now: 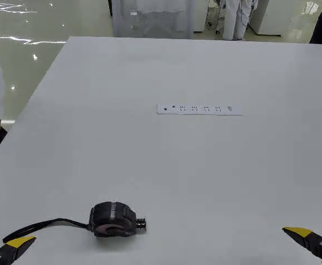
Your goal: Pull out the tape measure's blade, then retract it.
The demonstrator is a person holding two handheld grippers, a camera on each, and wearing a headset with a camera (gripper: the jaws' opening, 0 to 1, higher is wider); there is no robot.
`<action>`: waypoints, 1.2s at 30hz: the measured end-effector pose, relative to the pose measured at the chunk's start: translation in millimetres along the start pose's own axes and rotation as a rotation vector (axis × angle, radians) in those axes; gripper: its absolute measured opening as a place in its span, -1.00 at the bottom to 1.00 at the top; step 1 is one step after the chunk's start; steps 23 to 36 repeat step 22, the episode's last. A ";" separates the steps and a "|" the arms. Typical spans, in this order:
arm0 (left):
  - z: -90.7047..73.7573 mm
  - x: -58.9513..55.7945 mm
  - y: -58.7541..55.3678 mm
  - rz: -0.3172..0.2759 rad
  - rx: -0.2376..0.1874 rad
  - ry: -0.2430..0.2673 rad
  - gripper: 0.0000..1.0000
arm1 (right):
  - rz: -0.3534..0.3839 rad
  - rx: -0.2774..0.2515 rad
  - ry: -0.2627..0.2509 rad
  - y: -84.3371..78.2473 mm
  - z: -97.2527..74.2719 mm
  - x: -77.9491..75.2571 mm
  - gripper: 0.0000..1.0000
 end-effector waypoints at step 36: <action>-3.8 2.6 -3.2 -0.004 -0.006 0.011 0.71 | 0.016 0.002 -0.007 -3.4 -3.7 0.0 0.70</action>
Point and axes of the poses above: the centre of the closed fingertips' face, and the gripper's own axes: z roughly forward along the fingers, x roughly to its left, y roughly out of its top, the point moved 9 cm from there along -z, roughly backward along the fingers, and after that the axes turned 15 degrees about z, right-handed, at the moved point
